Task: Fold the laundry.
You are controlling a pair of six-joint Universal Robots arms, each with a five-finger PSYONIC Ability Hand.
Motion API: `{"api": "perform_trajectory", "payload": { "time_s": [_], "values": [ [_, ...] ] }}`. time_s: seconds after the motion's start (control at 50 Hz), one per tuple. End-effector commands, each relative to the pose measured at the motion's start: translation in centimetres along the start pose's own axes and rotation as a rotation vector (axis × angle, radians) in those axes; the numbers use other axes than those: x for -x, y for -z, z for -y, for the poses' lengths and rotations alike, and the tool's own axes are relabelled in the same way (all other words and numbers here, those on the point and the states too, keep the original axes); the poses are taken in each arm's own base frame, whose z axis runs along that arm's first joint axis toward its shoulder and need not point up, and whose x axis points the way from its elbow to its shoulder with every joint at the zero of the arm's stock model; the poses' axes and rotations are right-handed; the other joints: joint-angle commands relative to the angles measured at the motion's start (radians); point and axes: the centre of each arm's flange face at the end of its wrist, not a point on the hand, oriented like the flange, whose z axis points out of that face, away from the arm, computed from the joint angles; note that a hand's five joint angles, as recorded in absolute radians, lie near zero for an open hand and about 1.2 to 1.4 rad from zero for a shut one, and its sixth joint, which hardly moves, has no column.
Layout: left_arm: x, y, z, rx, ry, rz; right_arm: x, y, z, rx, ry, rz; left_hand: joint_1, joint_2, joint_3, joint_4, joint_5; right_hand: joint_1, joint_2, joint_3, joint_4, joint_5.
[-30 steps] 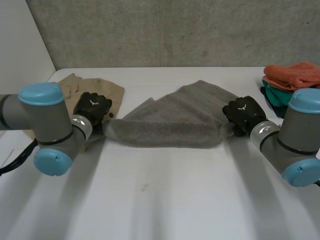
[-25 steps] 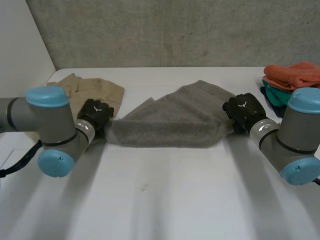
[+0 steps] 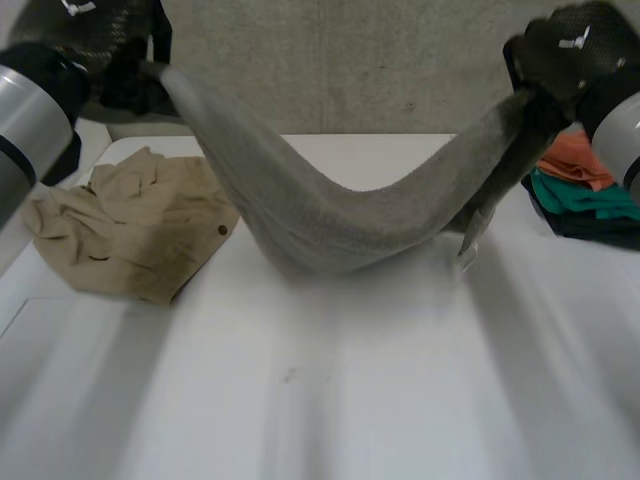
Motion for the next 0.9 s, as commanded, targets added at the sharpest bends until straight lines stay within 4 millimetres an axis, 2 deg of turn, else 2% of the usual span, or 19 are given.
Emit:
{"api": "perform_trajectory", "payload": {
  "time_s": [0.02,0.08,0.1,0.16,0.18,0.3,0.34,0.4,0.46,0.48,0.54,0.62,0.7,0.78,0.8,0.86,0.9],
  "values": [
    [0.9,-3.3,-3.8,0.140,0.003,0.013,1.2,-1.9,0.0,0.019,-0.021,0.042,0.228,0.201,0.206,0.199,0.244,0.260,0.211,0.206,0.199,0.224],
    [0.5,-4.6,-6.4,0.204,0.010,0.002,2.4,-3.0,-1.3,0.049,-0.025,0.053,0.228,0.201,0.206,0.199,0.244,0.260,0.211,0.206,0.199,0.224],
    [0.3,-5.4,-8.2,0.243,0.012,-0.005,3.3,-3.7,-2.3,0.074,-0.031,0.052,0.228,0.201,0.206,0.199,0.244,0.260,0.211,0.206,0.199,0.224],
    [-0.1,-6.6,-10.8,0.291,0.011,-0.013,4.4,-5.0,-4.0,0.103,-0.028,0.039,0.228,0.201,0.206,0.199,0.244,0.260,0.211,0.206,0.199,0.224],
    [-0.4,-7.5,-12.6,0.318,0.010,-0.018,5.5,-5.8,-5.3,0.120,-0.025,0.032,0.228,0.201,0.206,0.199,0.244,0.260,0.211,0.206,0.199,0.224],
    [-1.4,-9.7,-18.4,0.402,-0.018,-0.026,10.3,-7.7,-9.4,0.138,0.006,0.042,0.228,0.201,0.206,0.199,0.244,0.260,0.211,0.206,0.199,0.224],
    [-1.9,-10.5,-20.7,0.426,-0.045,-0.024,12.1,-8.2,-10.8,0.133,0.016,0.041,0.030,0.002,0.008,0.000,0.046,0.260,0.211,0.206,0.199,0.224],
    [-2.0,-11.2,-22.1,0.447,-0.094,-0.002,13.8,-8.4,-11.6,0.111,0.025,0.024,-0.284,-0.311,-0.306,-0.313,-0.268,0.260,0.211,0.206,0.199,0.224],
    [-1.9,-11.6,-22.1,0.441,-0.119,0.012,14.6,-8.5,-11.6,0.097,0.035,0.001,-0.592,-0.620,-0.614,-0.622,-0.576,0.260,0.211,0.206,0.199,0.224],
    [-1.9,-11.7,-21.6,0.426,-0.124,0.011,14.8,-8.6,-11.5,0.089,0.045,-0.021,-0.817,-0.845,-0.839,-0.847,-0.801,0.260,0.211,0.206,0.199,0.224],
    [-1.7,-11.7,-20.3,0.401,-0.123,0.002,14.8,-8.6,-11.5,0.090,0.064,-0.047,-0.993,-1.021,-1.016,-1.023,-0.977,0.260,0.211,0.206,0.199,0.224],
    [-1.6,-10.8,-18.1,0.378,-0.117,-0.027,14.8,-8.4,-11.5,0.103,0.098,-0.061,-0.993,-1.021,-1.016,-1.023,-0.977,0.260,0.211,0.206,0.199,0.224],
    [-2.2,-9.0,-15.9,0.353,-0.111,-0.089,14.4,-8.1,-11.3,0.116,0.110,-0.058,-0.993,-1.021,-1.016,-1.023,-0.977,0.260,0.211,0.206,0.199,0.224],
    [-4.1,-5.7,-14.6,0.370,-0.102,-0.184,14.0,-7.6,-11.2,0.136,0.116,-0.045,-0.993,-1.021,-1.016,-1.023,-0.977,0.260,0.211,0.206,0.199,0.224],
    [-5.0,-4.2,-14.2,0.385,-0.093,-0.221,13.9,-7.3,-11.1,0.143,0.114,-0.038,-0.993,-1.021,-1.016,-1.023,-0.977,0.260,0.211,0.206,0.199,0.224],
    [-6.4,-1.7,-14.0,0.415,-0.079,-0.276,13.6,-6.9,-11.0,0.157,0.116,-0.028,-0.913,-0.941,-0.936,-0.943,-0.898,0.260,0.211,0.206,0.199,0.224],
    [-7.8,0.6,-14.1,0.448,-0.050,-0.331,13.4,-6.4,-11.0,0.174,0.118,-0.010,-0.814,-0.842,-0.836,-0.844,-0.798,0.260,0.211,0.206,0.199,0.224]
  ]
}}
